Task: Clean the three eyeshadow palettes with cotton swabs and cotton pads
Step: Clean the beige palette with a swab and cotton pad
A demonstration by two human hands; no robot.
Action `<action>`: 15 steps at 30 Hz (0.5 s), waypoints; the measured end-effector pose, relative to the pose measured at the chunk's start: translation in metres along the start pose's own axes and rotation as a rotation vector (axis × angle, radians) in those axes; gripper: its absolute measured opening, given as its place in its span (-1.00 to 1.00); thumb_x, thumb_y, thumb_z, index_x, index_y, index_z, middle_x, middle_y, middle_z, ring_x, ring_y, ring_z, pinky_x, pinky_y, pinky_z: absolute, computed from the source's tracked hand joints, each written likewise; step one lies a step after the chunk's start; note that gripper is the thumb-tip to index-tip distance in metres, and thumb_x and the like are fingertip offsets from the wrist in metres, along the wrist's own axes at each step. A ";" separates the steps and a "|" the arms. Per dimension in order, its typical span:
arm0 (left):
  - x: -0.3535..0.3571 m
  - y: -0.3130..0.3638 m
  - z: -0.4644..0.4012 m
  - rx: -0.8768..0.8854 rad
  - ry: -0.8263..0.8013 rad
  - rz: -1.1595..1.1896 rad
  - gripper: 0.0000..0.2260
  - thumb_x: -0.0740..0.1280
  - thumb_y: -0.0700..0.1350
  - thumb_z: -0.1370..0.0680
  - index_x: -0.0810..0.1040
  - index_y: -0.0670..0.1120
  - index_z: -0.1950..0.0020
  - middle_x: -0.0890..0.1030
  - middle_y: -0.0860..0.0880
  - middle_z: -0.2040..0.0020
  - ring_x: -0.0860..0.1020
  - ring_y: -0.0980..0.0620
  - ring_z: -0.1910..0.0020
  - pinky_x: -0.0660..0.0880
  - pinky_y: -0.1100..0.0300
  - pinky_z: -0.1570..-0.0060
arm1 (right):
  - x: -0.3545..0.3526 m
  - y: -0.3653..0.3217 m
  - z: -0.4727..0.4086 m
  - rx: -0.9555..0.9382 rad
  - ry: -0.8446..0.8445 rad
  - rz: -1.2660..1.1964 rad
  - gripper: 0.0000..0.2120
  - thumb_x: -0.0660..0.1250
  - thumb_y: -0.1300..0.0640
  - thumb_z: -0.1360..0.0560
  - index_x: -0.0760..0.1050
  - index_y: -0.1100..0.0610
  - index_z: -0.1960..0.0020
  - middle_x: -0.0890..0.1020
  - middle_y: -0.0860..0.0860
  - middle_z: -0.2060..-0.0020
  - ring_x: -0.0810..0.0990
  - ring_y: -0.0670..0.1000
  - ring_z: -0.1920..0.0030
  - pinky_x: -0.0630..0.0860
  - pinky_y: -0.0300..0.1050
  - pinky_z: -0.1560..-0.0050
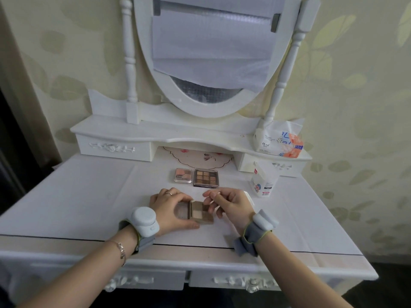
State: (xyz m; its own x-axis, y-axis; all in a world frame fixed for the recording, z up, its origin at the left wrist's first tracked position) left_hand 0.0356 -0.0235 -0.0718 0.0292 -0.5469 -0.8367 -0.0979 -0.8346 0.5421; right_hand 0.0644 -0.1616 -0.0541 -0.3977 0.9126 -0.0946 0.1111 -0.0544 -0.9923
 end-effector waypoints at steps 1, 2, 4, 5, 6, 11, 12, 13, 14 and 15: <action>0.000 -0.001 0.000 -0.006 -0.005 0.002 -0.21 0.19 0.48 0.01 0.44 0.22 -0.17 0.39 0.22 -0.08 0.29 0.14 -0.21 0.13 0.23 -0.18 | 0.001 -0.005 -0.003 -0.011 -0.006 0.081 -0.77 0.21 0.30 -0.56 0.59 0.18 0.17 0.63 0.01 0.39 0.52 -0.03 0.46 0.37 -0.29 0.50; 0.001 0.000 0.000 -0.009 -0.012 0.000 -0.20 0.18 0.48 0.01 0.44 0.22 -0.18 0.38 0.22 -0.09 0.28 0.14 -0.22 0.13 0.24 -0.18 | 0.003 -0.010 -0.007 -0.021 -0.023 0.182 -0.76 0.20 0.27 -0.57 0.59 0.14 0.18 0.63 0.02 0.38 0.53 0.01 0.43 0.39 -0.27 0.48; 0.002 -0.001 0.000 -0.018 -0.029 -0.007 -0.16 0.17 0.49 0.02 0.43 0.20 -0.20 0.37 0.22 -0.09 0.27 0.13 -0.23 0.13 0.24 -0.18 | 0.012 -0.020 -0.013 -0.027 -0.081 0.329 -0.76 0.20 0.24 -0.57 0.57 0.12 0.21 0.63 0.01 0.38 0.54 0.04 0.41 0.41 -0.25 0.44; 0.002 -0.002 0.000 -0.023 -0.035 -0.011 -0.15 0.16 0.49 0.03 0.43 0.19 -0.21 0.36 0.21 -0.09 0.27 0.13 -0.24 0.13 0.23 -0.19 | 0.017 -0.024 -0.016 -0.026 -0.110 0.376 -0.76 0.19 0.25 -0.56 0.56 0.14 0.21 0.61 0.00 0.39 0.54 -0.01 0.43 0.41 -0.28 0.45; 0.002 -0.002 0.000 -0.027 -0.037 -0.016 -0.14 0.15 0.48 0.03 0.42 0.18 -0.21 0.36 0.19 -0.10 0.27 0.12 -0.24 0.13 0.22 -0.20 | 0.021 -0.028 -0.018 -0.031 -0.133 0.439 -0.76 0.18 0.26 -0.57 0.55 0.16 0.21 0.60 -0.02 0.40 0.53 -0.10 0.47 0.40 -0.32 0.46; 0.002 -0.002 0.000 -0.033 -0.031 -0.032 -0.14 0.12 0.48 0.05 0.42 0.19 -0.21 0.39 0.16 -0.16 0.27 0.10 -0.25 0.12 0.22 -0.18 | 0.031 -0.041 -0.024 -0.103 -0.149 0.737 -0.76 0.17 0.24 -0.56 0.58 0.25 0.16 0.62 0.00 0.35 0.48 -0.24 0.54 0.40 -0.41 0.42; 0.002 -0.002 0.000 -0.033 -0.029 -0.031 -0.13 0.12 0.48 0.05 0.42 0.19 -0.21 0.40 0.15 -0.17 0.26 0.10 -0.25 0.12 0.23 -0.17 | 0.031 -0.041 -0.025 -0.103 -0.146 0.748 -0.76 0.17 0.24 -0.55 0.58 0.25 0.17 0.62 0.00 0.35 0.49 -0.24 0.54 0.41 -0.40 0.42; 0.002 -0.002 0.000 -0.033 -0.027 -0.030 -0.13 0.12 0.47 0.05 0.42 0.19 -0.21 0.40 0.15 -0.17 0.26 0.11 -0.25 0.11 0.23 -0.16 | 0.031 -0.041 -0.025 -0.104 -0.144 0.753 -0.76 0.17 0.24 -0.55 0.58 0.25 0.17 0.62 0.00 0.35 0.49 -0.24 0.53 0.42 -0.40 0.42; 0.002 -0.002 0.000 -0.033 -0.025 -0.030 -0.14 0.12 0.47 0.06 0.42 0.19 -0.20 0.39 0.15 -0.16 0.26 0.11 -0.25 0.11 0.24 -0.15 | 0.032 -0.042 -0.025 -0.104 -0.142 0.759 -0.76 0.16 0.25 -0.55 0.58 0.25 0.17 0.62 0.00 0.35 0.49 -0.24 0.53 0.42 -0.40 0.42; 0.002 -0.002 0.000 -0.033 -0.026 -0.033 -0.14 0.12 0.47 0.05 0.42 0.19 -0.20 0.39 0.15 -0.16 0.26 0.11 -0.25 0.11 0.24 -0.13 | 0.032 -0.043 -0.025 -0.104 -0.144 0.764 -0.76 0.16 0.25 -0.55 0.58 0.25 0.16 0.61 -0.01 0.36 0.49 -0.25 0.53 0.42 -0.41 0.43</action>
State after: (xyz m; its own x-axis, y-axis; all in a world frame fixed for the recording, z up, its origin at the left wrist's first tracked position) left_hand 0.0361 -0.0227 -0.0743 0.0059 -0.5179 -0.8554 -0.0650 -0.8538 0.5165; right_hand 0.0695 -0.1198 -0.0130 -0.2896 0.5760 -0.7644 0.4836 -0.6011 -0.6362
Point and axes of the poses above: each hand's wrist, its own z-axis away from the middle knuckle, its own x-axis out of the palm, y = z × x, the point moved 10 cm from there along -z, towards the middle knuckle
